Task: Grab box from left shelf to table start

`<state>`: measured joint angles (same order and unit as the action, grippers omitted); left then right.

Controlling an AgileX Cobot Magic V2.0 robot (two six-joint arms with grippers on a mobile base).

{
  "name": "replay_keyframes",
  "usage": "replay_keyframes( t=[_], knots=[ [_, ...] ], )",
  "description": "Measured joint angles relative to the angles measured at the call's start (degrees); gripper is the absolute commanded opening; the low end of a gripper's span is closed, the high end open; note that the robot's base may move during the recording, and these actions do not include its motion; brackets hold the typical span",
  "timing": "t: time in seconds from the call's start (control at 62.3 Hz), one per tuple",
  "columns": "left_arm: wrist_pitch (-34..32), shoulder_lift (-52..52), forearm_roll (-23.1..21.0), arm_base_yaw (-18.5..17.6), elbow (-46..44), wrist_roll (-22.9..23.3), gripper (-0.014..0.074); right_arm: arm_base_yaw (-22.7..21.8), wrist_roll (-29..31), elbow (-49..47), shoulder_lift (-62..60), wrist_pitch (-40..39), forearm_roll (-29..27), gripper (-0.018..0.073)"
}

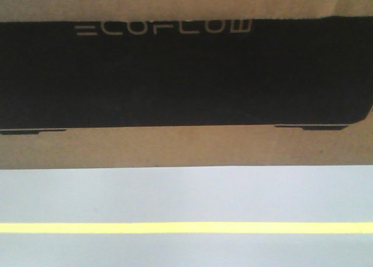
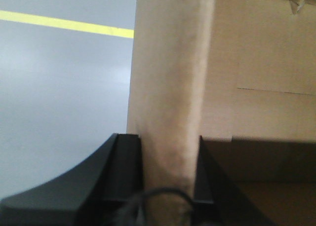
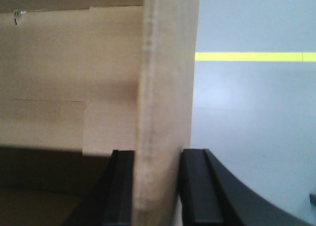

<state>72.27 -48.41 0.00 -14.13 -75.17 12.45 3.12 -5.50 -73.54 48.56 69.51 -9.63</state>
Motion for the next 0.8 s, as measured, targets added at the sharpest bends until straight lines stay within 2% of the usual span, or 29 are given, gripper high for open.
replay_keyframes(
  t=[0.803],
  knots=[
    [0.0, 0.0, 0.0, 0.0, 0.0, 0.0, -0.0020, 0.0, 0.0, 0.0, 0.0, 0.0, 0.0, 0.0054]
  ],
)
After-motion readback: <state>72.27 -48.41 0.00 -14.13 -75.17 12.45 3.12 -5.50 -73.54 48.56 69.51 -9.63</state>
